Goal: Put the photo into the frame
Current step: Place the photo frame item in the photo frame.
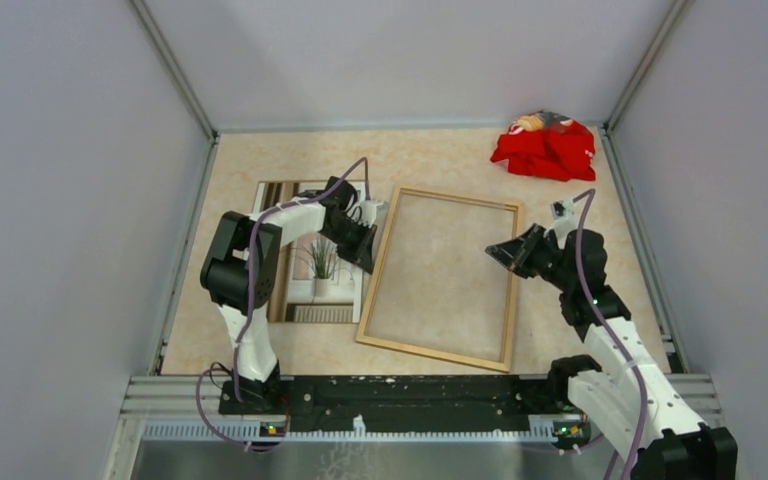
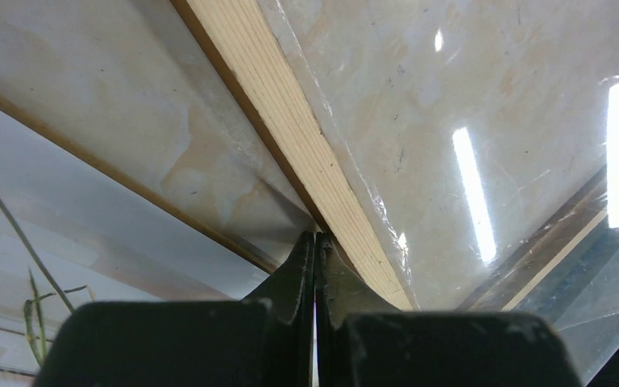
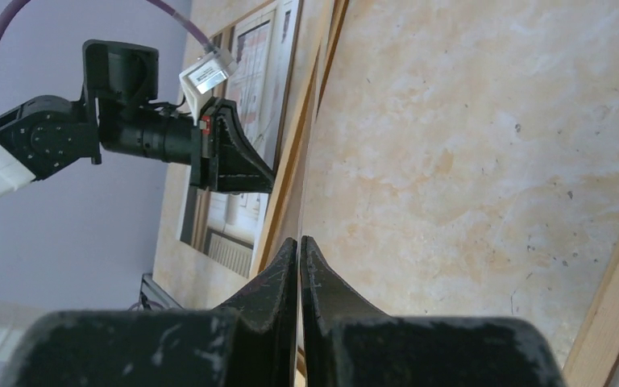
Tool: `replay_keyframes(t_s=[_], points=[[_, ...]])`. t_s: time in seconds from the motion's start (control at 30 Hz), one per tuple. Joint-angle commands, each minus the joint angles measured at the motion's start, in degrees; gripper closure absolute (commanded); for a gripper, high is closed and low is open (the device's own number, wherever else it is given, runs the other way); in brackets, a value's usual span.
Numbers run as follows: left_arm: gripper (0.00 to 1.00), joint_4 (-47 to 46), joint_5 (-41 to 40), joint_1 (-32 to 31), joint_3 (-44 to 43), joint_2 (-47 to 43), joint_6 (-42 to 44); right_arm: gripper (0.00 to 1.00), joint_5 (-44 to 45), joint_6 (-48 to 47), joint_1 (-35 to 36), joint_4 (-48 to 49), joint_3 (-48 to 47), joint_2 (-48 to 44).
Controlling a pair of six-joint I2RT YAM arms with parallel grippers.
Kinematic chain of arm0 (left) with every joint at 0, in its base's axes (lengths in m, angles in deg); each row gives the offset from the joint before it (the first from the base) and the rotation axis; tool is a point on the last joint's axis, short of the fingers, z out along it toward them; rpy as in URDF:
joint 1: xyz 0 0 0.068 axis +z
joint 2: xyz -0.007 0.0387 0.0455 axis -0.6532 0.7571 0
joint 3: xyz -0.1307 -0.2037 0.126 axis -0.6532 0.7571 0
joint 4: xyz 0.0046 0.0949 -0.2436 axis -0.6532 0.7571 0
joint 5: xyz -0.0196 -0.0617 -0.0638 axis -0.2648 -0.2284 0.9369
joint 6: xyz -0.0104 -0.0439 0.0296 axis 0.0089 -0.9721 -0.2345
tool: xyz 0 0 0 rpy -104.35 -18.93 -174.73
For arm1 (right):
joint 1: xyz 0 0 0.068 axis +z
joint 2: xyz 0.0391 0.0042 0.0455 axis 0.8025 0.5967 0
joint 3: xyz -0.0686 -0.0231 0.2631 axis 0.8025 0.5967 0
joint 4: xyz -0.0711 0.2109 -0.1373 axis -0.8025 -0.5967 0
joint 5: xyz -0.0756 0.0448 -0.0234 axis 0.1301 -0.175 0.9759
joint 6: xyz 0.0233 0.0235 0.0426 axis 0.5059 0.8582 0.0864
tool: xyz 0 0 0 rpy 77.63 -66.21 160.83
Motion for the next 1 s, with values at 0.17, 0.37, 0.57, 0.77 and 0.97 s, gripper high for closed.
replay_keyframes(t_s=[0.17,0.37,0.57,0.77,0.97], points=[[1.00,0.4,0.5,-0.2,-1.7,0.8,0.6,1.00,-2.6,-1.1,0.5,6.1,0.6,-0.3],[1.00,0.4,0.7,-0.2,-1.8,1.0,0.8,1.00,1.7,-0.3,0.5,5.3,1.6,-0.1],[1.00,0.5,0.5,-0.1,-1.7,1.0,0.8,1.00,3.7,1.2,0.5,7.4,3.5,-0.6],[1.00,0.5,0.7,-0.2,-1.9,1.1,0.8,1.00,4.5,2.2,0.5,8.5,4.9,-0.4],[1.00,0.6,0.9,-0.2,-1.9,1.2,0.9,1.00,6.2,3.0,0.5,9.8,6.4,-1.7]])
